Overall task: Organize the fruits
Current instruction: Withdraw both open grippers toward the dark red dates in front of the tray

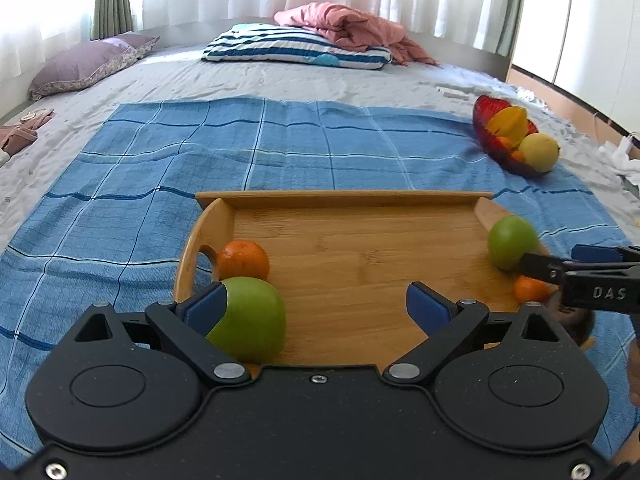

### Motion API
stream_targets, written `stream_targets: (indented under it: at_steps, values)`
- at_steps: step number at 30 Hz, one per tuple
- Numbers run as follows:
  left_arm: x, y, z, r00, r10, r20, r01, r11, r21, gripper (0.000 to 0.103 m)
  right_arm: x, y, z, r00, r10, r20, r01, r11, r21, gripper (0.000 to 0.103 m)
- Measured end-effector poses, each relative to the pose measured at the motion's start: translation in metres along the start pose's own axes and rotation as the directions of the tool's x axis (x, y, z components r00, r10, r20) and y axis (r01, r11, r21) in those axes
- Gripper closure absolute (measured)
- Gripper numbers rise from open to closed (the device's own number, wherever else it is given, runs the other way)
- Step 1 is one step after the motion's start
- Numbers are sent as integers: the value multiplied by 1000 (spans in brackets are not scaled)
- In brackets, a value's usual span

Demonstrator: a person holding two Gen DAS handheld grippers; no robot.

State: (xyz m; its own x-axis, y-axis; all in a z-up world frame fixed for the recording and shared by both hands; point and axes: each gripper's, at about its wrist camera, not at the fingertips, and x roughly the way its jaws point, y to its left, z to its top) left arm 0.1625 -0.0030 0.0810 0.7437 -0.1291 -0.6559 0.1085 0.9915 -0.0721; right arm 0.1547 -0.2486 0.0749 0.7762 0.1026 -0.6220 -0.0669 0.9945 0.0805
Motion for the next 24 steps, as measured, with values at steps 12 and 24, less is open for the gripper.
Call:
stream_targets:
  at_steps: [12,24]
  values:
    - [-36,-15,-23,997,-46,63,44,999,24,3,-35,17,-20,995,-9,103,16,997,-72,2]
    - [-50,-25,-48,996,-49,80,45,998,41,3,-52,25,-43,988,-25,151,36,997,-71,0]
